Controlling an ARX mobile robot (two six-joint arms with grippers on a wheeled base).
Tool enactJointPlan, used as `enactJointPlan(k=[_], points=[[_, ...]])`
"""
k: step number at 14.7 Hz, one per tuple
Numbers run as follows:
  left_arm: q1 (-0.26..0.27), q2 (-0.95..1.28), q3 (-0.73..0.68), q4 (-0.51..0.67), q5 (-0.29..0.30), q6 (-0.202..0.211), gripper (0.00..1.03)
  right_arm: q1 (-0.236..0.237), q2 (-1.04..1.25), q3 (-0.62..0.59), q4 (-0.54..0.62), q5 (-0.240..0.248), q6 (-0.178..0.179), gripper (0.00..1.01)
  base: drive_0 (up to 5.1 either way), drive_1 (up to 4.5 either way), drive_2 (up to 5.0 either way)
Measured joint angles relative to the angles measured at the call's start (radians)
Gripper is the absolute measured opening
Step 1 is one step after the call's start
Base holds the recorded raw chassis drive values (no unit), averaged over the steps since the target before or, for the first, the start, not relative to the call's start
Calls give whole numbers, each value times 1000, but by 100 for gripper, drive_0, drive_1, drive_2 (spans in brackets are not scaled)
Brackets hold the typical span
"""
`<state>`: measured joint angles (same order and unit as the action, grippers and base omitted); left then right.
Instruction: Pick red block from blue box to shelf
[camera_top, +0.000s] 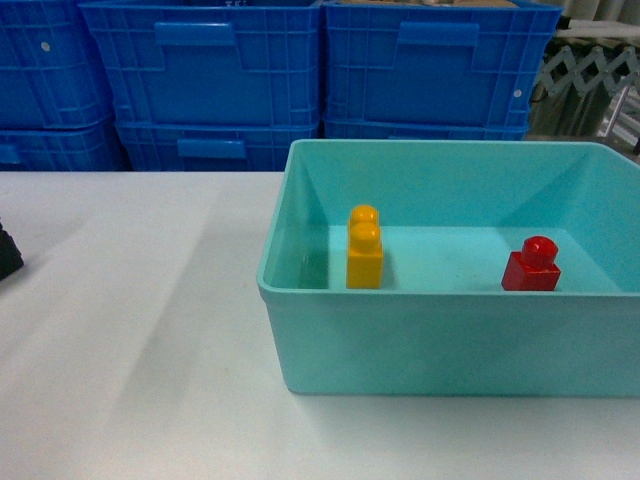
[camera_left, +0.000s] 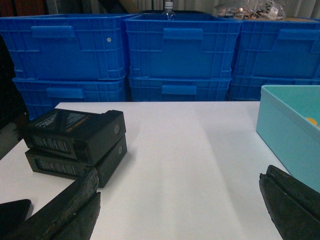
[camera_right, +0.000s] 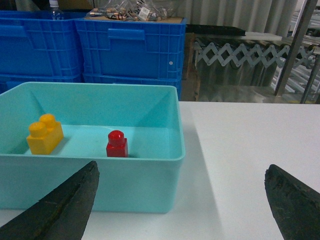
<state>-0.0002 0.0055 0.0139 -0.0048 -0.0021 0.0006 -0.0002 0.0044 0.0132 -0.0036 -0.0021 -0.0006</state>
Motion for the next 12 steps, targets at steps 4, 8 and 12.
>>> enactJointPlan(k=[4,8,12], points=[[0,0,0,0,0,0,98,0,0,0,0,0,0,98,0,0,0],[0,0,0,0,0,0,98,0,0,0,0,0,0,98,0,0,0],[0,0,0,0,0,0,98,0,0,0,0,0,0,98,0,0,0]])
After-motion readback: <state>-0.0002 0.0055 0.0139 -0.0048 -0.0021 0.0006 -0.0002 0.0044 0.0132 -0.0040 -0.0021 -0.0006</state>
